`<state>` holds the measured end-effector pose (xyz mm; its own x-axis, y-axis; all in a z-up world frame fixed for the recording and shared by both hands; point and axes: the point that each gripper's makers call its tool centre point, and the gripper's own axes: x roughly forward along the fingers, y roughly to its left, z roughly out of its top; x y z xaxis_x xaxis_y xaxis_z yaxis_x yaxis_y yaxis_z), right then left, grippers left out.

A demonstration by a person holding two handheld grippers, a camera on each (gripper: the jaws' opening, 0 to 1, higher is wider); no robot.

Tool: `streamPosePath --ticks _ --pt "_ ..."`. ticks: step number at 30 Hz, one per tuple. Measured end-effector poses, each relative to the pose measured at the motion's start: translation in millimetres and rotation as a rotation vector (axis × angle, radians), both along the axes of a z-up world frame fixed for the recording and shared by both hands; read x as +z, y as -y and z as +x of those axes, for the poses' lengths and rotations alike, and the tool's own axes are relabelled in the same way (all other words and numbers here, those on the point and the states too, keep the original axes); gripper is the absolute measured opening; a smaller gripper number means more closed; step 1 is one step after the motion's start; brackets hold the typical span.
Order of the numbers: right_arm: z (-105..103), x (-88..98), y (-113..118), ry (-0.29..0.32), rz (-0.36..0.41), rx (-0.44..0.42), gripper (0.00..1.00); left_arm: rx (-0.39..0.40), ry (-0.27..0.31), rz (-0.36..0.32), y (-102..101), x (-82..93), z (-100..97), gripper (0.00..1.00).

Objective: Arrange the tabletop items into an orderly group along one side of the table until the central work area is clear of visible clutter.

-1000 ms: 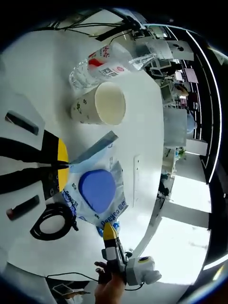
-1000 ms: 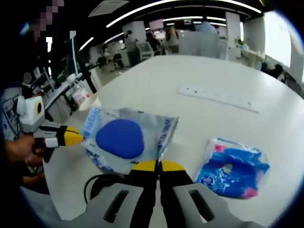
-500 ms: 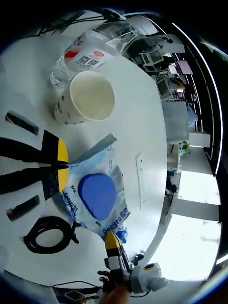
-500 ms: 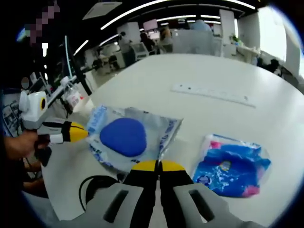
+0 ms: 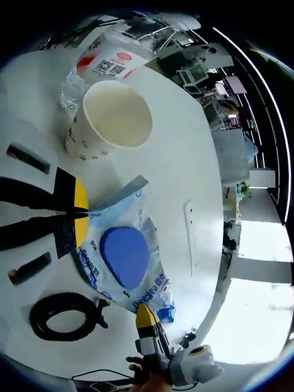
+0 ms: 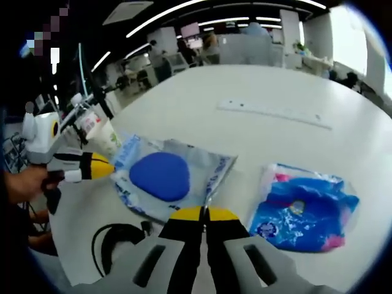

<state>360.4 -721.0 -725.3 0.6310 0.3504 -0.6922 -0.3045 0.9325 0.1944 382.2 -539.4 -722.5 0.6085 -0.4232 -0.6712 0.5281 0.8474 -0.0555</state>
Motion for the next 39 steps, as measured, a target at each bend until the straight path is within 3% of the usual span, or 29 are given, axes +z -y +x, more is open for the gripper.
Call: streamPosePath --ticks 11,28,34,39 --pt "8.0 -4.5 -1.4 0.002 0.008 -0.011 0.0 0.017 0.007 0.033 -3.7 -4.3 7.8 0.01" --pt "11.5 -5.2 1.3 0.031 -0.04 -0.015 0.0 0.015 0.018 0.046 -5.2 -6.1 9.8 0.04" --pt "10.1 -2.5 4.5 0.056 -0.063 -0.026 0.07 0.029 0.033 0.037 -5.5 -2.1 9.3 0.14" --pt "11.5 5.6 2.2 0.094 -0.023 -0.04 0.15 0.037 0.043 0.03 -3.9 1.8 6.6 0.21"
